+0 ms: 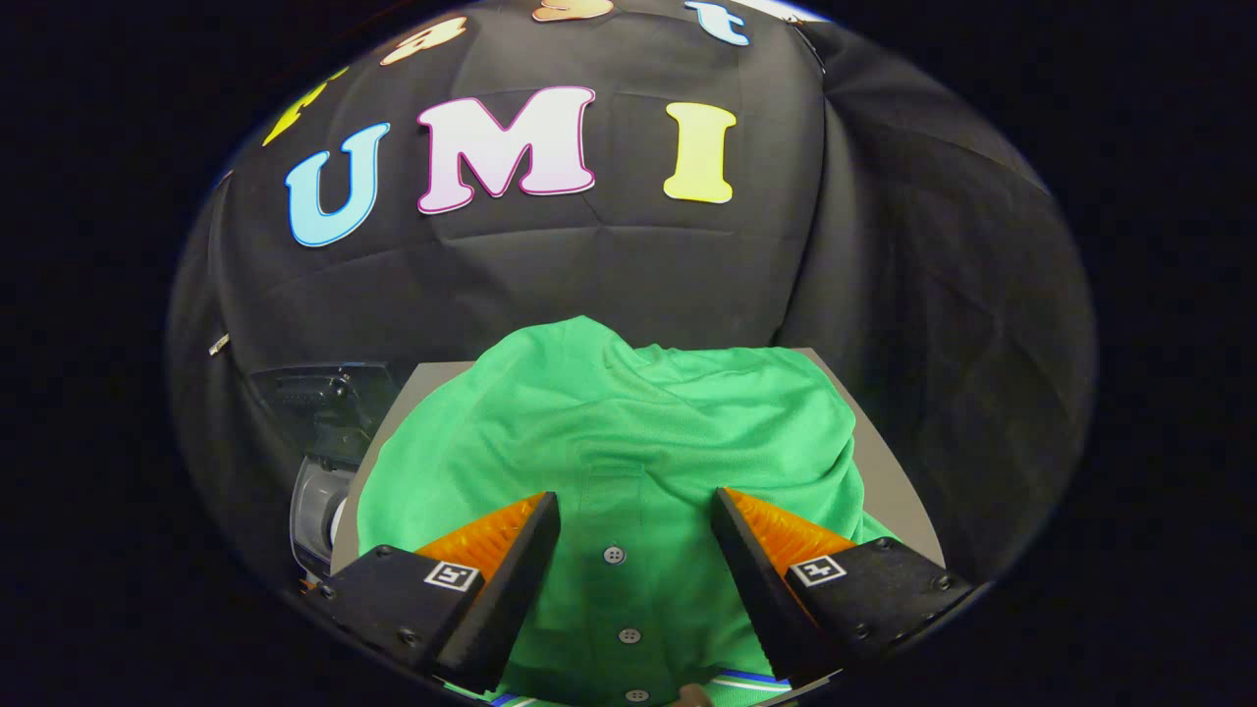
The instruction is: Put the clothes into the washing machine and then close the washing machine lid.
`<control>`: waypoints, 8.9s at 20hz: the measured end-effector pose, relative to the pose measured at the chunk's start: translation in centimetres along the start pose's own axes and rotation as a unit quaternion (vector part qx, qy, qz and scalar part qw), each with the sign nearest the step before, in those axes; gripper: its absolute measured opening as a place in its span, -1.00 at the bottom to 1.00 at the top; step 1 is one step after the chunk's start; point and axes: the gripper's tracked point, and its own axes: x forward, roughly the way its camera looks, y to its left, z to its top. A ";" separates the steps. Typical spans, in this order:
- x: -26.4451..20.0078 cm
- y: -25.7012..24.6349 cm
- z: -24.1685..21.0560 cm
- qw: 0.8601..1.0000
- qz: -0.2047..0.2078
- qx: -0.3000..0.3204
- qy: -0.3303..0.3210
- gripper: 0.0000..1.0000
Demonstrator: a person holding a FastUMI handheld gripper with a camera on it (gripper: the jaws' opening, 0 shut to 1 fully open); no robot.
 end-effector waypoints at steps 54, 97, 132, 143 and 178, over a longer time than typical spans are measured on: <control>-24.2 26.8 13.2 0.904 0.335 -0.048 -0.261 -0.91; 0.0 43.0 -5.4 0.888 0.424 -0.178 -0.001 0.99; 13.4 34.3 8.4 0.976 0.128 0.005 -0.176 0.96; 11.7 33.4 6.8 0.979 0.119 0.006 -0.165 1.00; -7.3 31.4 -2.6 0.954 0.200 -0.032 -0.221 0.98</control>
